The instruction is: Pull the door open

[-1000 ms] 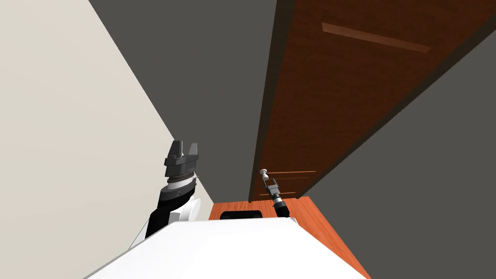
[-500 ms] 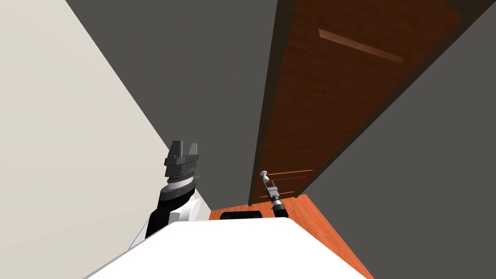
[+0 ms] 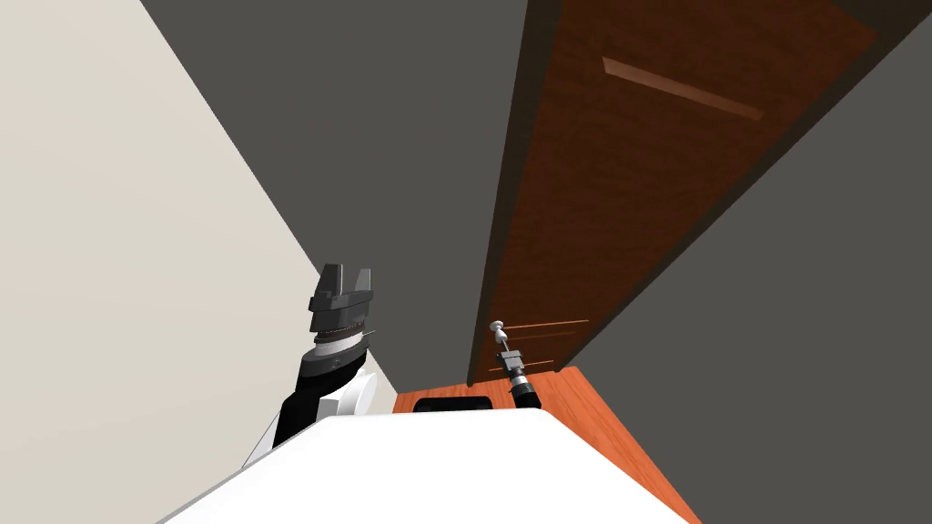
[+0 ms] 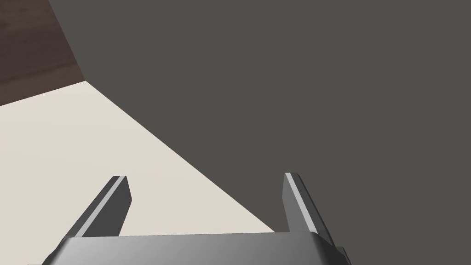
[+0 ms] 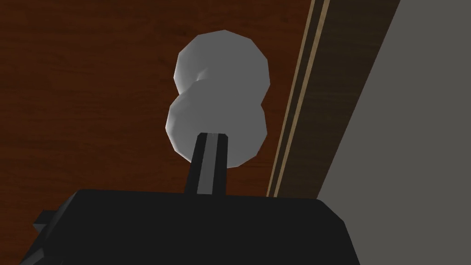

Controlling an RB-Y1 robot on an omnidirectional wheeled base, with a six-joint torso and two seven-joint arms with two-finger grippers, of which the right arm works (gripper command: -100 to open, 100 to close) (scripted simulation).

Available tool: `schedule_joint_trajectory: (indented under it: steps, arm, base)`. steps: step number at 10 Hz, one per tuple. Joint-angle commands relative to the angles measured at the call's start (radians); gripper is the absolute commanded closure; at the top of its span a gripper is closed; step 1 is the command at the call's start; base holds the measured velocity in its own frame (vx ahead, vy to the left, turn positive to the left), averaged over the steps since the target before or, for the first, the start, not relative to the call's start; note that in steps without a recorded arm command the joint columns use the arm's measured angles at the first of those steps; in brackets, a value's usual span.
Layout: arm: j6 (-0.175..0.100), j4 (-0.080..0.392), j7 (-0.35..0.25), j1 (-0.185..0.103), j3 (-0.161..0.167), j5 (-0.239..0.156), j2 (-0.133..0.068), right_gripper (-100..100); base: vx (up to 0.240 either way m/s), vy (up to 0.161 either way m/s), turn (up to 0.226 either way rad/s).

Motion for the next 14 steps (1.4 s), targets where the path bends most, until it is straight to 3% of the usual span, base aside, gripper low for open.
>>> schedule_joint_trajectory:
  steps: [1,6,8,13,14]
  arm:
    - [0.002,0.002,0.004,-0.001,0.007,-0.005,-0.014,-100]
    - [0.012,0.009,0.019,-0.002,0.038,-0.028,-0.050,-100]
    - [0.019,0.007,0.035,-0.001,0.069,-0.049,-0.058,-100]
    - [0.023,-0.022,0.068,0.004,0.120,-0.075,0.002,-100]
    - [0.015,0.000,0.070,-0.005,0.111,-0.076,-0.007,-100]
  base:
    - [-0.113,-0.066,0.181]
    - [-0.189,-0.056,0.140]
    - [-0.204,-0.005,0.010]
    - [-0.009,0.015,-0.251]
    - [0.029,0.038,-0.044]
